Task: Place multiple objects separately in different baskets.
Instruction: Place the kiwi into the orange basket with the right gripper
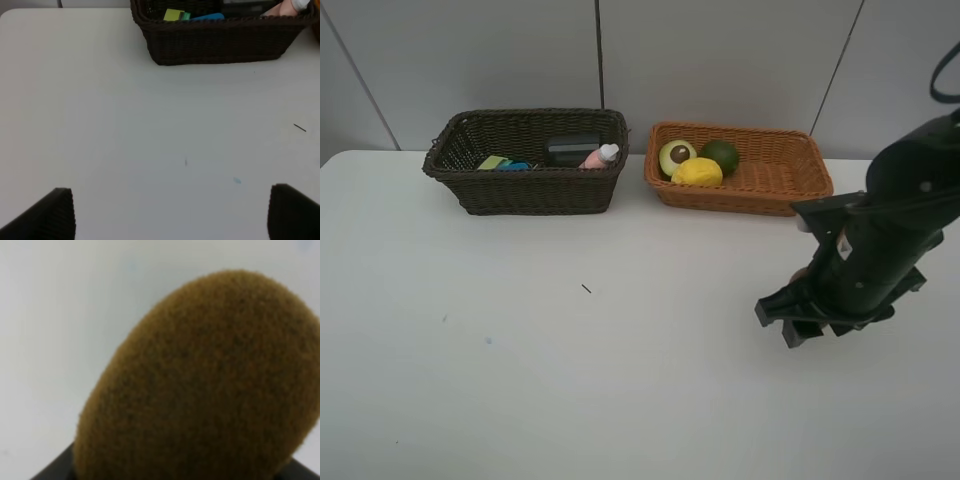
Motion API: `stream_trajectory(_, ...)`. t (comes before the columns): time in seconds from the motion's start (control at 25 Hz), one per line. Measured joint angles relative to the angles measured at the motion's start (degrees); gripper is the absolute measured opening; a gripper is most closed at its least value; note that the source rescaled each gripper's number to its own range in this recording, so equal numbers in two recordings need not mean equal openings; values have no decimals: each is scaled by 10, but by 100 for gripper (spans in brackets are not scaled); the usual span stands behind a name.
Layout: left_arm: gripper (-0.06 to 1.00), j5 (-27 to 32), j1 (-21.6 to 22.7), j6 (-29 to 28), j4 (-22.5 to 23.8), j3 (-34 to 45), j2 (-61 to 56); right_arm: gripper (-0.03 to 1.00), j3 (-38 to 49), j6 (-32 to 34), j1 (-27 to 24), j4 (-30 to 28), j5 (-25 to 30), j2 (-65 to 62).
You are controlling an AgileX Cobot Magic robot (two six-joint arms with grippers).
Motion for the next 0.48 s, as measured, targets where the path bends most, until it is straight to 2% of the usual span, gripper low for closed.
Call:
stream_trajectory(0.16, 99, 0, 0, 0, 0, 0, 0, 39, -107, -34, -13, -7, 25, 2)
stream_trajectory(0.48, 99, 0, 0, 0, 0, 0, 0, 39, -358, -116, -111, 9, 29, 136)
